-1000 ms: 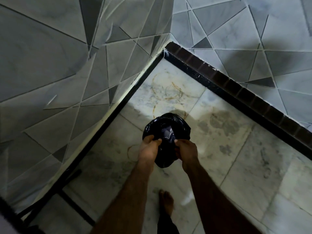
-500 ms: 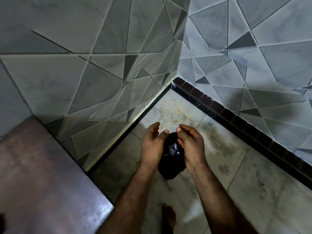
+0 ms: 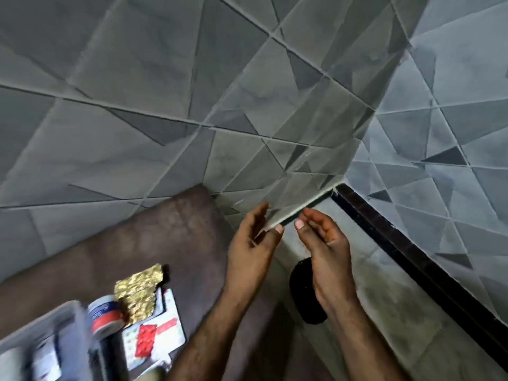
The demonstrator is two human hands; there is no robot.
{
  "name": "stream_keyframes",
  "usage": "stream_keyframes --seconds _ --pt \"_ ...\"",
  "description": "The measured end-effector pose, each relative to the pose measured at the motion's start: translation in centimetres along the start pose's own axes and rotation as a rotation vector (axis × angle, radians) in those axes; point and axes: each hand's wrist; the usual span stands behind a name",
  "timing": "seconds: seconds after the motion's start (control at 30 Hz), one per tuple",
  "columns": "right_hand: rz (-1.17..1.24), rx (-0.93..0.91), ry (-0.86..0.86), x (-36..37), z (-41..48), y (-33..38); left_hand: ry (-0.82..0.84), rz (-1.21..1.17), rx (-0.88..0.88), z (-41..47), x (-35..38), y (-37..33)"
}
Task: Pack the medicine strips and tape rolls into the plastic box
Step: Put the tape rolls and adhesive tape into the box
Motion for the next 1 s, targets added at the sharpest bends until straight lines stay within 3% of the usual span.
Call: stream_keyframes --seconds 0.5,0.77,1.0 --pt "-0.071 -0.089 0.383 19.2 -17.5 0.7 -0.305 0.081 0.186 -14.1 -25.3 -4.3" --pt "-0.248 -0.012 0.547 25.5 -24.3 -4.4 -0.531 0.093 0.063 -21.1 -36.8 0.8" --pt "-0.482 -0.051 0.669 26.5 -26.6 -8.2 -0.592 0.199 -0.057 -24.3 -40.3 5.0"
Point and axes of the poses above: each hand's wrist, its own z-axis towards the middle knuckle, its own x-axis out of the palm, y = z × x, and after that the axes turned 2 degrees about z, right-handed
